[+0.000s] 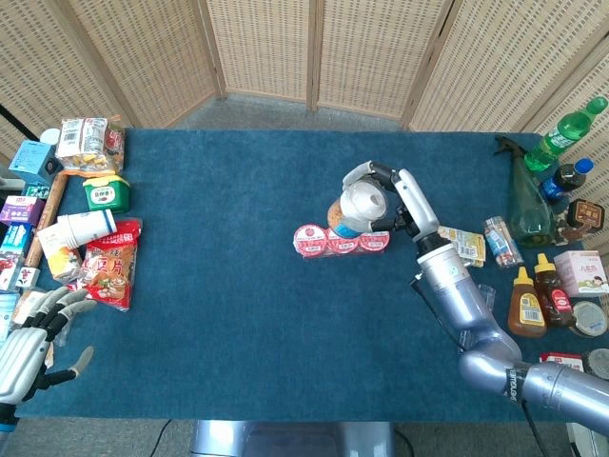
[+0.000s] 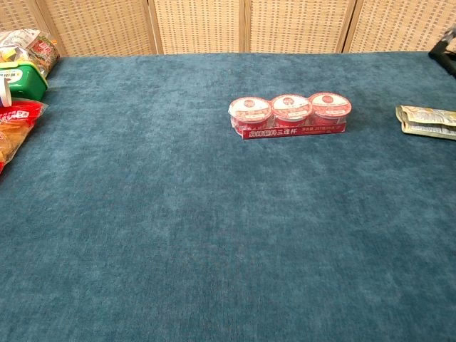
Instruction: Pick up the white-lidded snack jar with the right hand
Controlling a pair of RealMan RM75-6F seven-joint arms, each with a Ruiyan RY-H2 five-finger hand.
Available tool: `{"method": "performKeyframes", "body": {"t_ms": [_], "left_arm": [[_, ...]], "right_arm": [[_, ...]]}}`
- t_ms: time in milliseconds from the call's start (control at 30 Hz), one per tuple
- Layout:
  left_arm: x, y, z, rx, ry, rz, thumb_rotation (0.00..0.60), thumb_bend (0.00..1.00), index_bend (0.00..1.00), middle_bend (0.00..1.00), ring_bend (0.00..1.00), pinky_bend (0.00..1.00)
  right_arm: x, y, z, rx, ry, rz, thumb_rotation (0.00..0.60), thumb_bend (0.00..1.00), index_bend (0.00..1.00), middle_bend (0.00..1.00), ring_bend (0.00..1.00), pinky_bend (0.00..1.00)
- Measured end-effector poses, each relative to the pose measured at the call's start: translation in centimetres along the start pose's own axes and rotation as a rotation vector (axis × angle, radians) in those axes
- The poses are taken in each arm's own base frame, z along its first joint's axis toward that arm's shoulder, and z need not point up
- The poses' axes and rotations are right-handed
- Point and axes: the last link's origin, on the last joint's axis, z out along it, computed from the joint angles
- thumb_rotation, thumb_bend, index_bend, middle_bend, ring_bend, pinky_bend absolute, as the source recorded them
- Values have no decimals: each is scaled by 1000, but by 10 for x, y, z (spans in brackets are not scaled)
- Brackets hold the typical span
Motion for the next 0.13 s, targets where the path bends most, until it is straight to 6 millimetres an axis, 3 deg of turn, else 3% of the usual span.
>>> {"method": "performKeyframes", "body": {"t_ms": [133], "left_arm": [[1,-1,-1,-2,2,-1,600,435,217,167,0,0]], "right_arm": [[2,-3,-3,-2,7,-2,600,31,424,863,1000,876]]}}
